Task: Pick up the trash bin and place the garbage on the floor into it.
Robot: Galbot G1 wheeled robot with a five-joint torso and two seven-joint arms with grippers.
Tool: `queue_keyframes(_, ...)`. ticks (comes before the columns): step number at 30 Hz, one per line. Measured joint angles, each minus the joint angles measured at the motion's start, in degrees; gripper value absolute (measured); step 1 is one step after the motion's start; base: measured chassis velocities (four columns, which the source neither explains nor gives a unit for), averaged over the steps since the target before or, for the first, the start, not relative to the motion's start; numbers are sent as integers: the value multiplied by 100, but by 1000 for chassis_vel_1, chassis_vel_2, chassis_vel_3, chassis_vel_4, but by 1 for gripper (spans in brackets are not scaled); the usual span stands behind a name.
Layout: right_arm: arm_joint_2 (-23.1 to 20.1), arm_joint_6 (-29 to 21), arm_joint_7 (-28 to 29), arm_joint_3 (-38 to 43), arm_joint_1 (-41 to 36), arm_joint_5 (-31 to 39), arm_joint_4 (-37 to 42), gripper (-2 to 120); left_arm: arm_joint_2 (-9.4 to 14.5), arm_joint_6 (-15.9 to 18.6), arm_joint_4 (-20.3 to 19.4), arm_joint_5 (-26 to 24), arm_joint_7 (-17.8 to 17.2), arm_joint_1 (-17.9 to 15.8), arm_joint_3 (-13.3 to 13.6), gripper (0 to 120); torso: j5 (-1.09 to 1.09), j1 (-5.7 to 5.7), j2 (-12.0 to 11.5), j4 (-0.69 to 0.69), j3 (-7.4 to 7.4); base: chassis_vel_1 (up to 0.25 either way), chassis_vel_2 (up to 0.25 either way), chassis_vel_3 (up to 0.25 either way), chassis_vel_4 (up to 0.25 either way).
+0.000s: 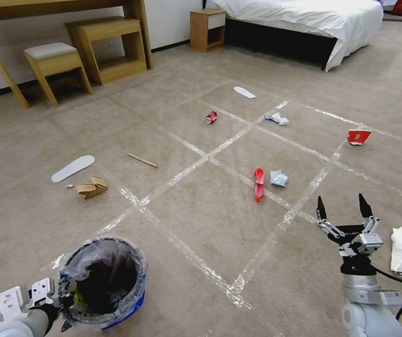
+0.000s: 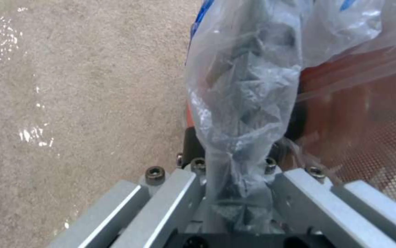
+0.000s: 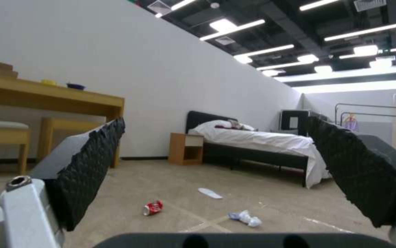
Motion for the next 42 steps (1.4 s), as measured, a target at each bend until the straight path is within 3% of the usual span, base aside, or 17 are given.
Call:
queue_keyframes(10, -16, -15, 36, -11, 26, 22, -34, 100, -65, -2, 86, -17, 20, -57, 16, 0, -1, 0, 0, 0, 0, 0, 0, 0, 0)
queue_keyframes(17, -27, -59, 36, 8, 57, 216, 11, 100, -92, 3, -224, -53, 45, -93, -74, 0, -1, 0, 0, -1, 0, 0, 0, 0, 0)
queue_keyframes(21, -54, -105, 74, 59, 87, 232, 62, 100, -100, 7, -658, -371, -229, -157, -303, 0, -1, 0, 0, -1, 0, 0, 0, 0, 0)
queue_keyframes(27, -60, -119, 112, 61, 92, 179, 63, 100, -120, 5, -930, -604, -408, -207, -474, 0, 0, 0, 0, -1, 0, 0, 0, 0, 0)
queue_keyframes(42, -49, -102, 148, 28, 92, -16, 36, 100, -299, 4, -1084, -1081, -858, -196, -465, 0, -1, 0, 0, 0, 0, 0, 0, 0, 0)
